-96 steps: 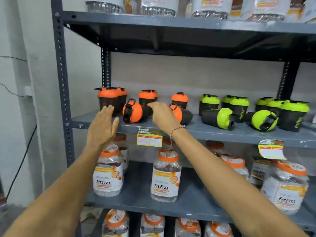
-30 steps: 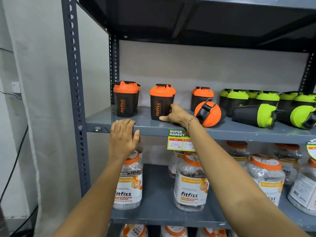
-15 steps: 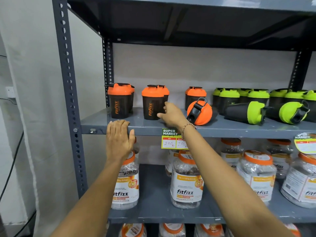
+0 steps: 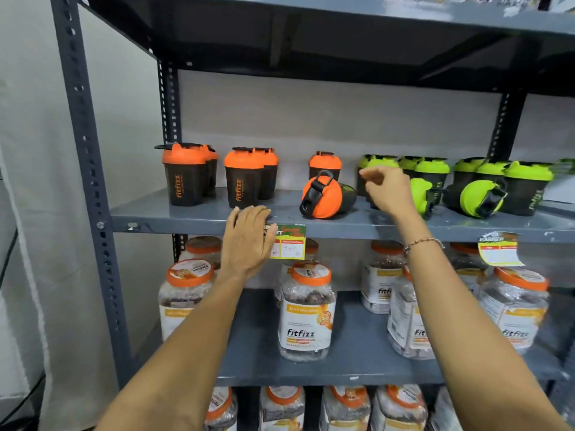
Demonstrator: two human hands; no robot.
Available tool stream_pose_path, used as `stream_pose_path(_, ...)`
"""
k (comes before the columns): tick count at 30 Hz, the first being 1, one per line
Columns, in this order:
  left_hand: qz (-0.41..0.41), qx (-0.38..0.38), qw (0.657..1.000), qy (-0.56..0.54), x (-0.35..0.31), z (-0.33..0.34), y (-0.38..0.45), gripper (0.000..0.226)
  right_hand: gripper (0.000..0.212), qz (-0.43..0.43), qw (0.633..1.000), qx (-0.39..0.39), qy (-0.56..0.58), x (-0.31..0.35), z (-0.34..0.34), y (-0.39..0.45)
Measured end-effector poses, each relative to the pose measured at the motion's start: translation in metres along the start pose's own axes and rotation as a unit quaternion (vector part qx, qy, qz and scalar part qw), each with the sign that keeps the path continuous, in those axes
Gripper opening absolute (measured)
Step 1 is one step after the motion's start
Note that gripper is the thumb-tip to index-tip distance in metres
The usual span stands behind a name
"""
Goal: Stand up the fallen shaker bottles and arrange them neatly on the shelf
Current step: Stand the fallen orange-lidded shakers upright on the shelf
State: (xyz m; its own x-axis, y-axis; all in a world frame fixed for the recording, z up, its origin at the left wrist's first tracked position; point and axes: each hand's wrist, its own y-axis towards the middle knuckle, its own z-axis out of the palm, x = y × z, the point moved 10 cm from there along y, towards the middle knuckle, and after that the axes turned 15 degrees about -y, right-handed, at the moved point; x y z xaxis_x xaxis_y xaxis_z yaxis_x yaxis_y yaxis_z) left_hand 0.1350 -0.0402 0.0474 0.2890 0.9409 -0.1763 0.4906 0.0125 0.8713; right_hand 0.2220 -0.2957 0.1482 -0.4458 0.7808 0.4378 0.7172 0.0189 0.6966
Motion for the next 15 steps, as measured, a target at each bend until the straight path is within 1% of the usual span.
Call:
stream_pose_path(2,0.016,0.012,1.0,0.008,-0.017,0.011,0.003,0.044,0.046,-0.029,0.998,0.051,-0.012,-0.009,0.018,-0.001)
stream_pose_path(5,0.03,0.03,0.999,0.022,-0.041,0.029,0.008,0.045,0.064,-0.13,0.982,0.115,-0.073,0.005,0.047,-0.006)
stream_pose_path(6,0.028,0.032,0.999,0.02,-0.046,0.033,0.01,0.045,0.07,-0.149,0.976,0.135,-0.08,0.008,0.056,-0.008)
stream_pose_path(9,0.009,0.03,0.999,0.026,-0.05,0.042,0.012,0.047,0.079,-0.163,0.97,0.163,-0.076,0.007,0.071,-0.003)
stream_pose_path(15,-0.007,0.003,0.995,0.096,-0.038,0.046,0.009,0.043,0.083,-0.208,0.954,0.195,-0.095,0.007,0.094,0.012)
